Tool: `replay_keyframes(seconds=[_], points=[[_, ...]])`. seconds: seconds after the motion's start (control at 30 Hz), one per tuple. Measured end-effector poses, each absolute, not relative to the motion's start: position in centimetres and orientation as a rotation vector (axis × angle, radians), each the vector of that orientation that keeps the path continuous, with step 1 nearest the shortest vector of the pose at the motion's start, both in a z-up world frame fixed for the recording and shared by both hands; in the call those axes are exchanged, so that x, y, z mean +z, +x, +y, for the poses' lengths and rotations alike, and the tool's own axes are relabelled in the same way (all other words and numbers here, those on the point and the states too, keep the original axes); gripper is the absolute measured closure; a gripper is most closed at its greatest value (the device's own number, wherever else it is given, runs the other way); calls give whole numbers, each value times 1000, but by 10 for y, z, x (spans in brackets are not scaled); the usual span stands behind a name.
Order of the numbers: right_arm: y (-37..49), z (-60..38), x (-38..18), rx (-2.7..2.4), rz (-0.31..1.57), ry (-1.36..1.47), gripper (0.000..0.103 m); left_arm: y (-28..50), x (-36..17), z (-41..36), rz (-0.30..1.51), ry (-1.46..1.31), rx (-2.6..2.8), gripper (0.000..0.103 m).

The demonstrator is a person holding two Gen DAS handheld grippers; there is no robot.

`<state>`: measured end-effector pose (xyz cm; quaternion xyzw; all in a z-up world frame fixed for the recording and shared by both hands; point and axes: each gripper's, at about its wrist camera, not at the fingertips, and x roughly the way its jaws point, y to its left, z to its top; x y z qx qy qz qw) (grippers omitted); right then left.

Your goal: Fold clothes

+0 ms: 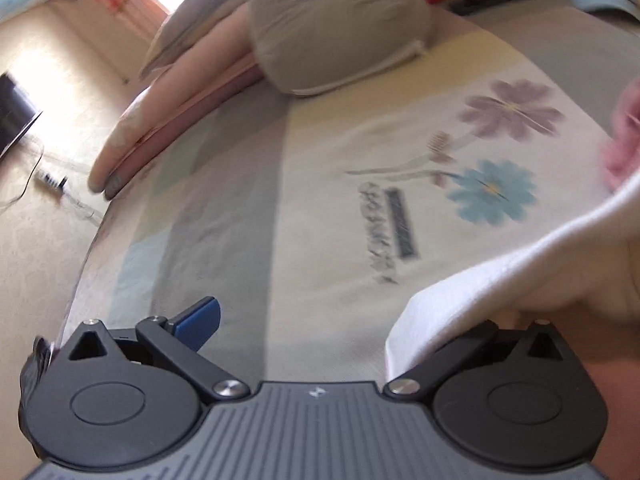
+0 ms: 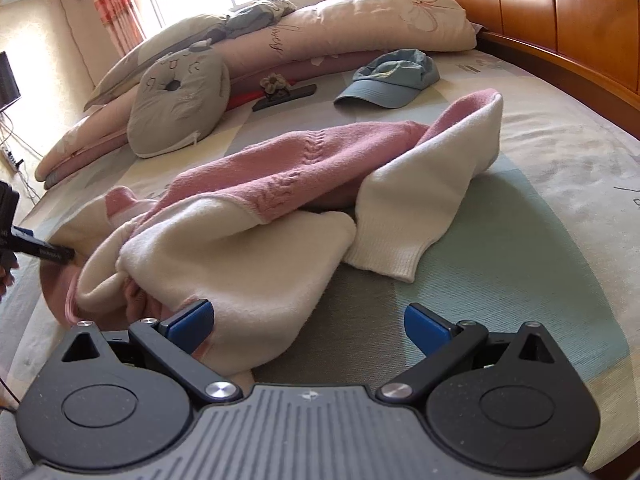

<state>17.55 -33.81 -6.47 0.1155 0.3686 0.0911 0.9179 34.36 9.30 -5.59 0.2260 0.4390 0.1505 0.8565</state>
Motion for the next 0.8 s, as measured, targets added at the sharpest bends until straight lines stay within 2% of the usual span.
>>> replay_keyframes(seconds=[0.5,0.8], points=[[202,-348,-78,115,792,254,0,420,-64,191,990,418,557,0],[195,-342,-77,128,802,257,0,395,-45,174,993,363,362,2]])
